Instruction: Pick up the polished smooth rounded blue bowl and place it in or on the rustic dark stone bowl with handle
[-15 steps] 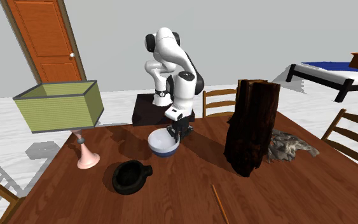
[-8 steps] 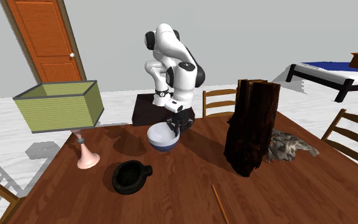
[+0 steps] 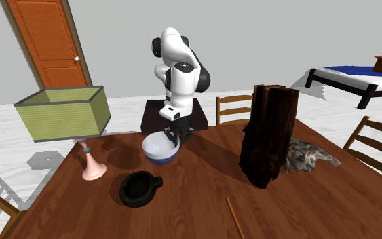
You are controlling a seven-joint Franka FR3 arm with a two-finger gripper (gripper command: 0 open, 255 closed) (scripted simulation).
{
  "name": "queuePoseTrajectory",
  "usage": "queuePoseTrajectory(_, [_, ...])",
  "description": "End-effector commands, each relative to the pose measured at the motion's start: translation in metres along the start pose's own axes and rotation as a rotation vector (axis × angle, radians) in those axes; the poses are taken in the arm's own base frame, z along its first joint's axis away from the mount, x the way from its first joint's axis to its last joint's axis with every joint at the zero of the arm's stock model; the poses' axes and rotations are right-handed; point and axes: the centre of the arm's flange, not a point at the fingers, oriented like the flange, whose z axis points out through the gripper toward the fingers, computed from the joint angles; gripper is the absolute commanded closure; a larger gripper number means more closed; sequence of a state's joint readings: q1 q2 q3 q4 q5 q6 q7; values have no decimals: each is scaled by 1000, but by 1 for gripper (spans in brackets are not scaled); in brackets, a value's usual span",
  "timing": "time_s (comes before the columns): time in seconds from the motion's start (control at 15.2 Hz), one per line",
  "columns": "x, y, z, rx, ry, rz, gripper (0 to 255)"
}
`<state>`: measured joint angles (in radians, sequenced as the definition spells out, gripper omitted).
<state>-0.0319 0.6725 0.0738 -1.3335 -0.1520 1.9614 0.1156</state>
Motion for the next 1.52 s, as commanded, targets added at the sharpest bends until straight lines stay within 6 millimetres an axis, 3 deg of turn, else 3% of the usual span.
queuePoseTrajectory(0.0, [13,22,-2,0,0,-1,255])
queuePoseTrajectory(0.46, [61,105,-8,0,0,-1,255])
queuePoseTrajectory(1.45, [64,97,71,0,0,-1,255])
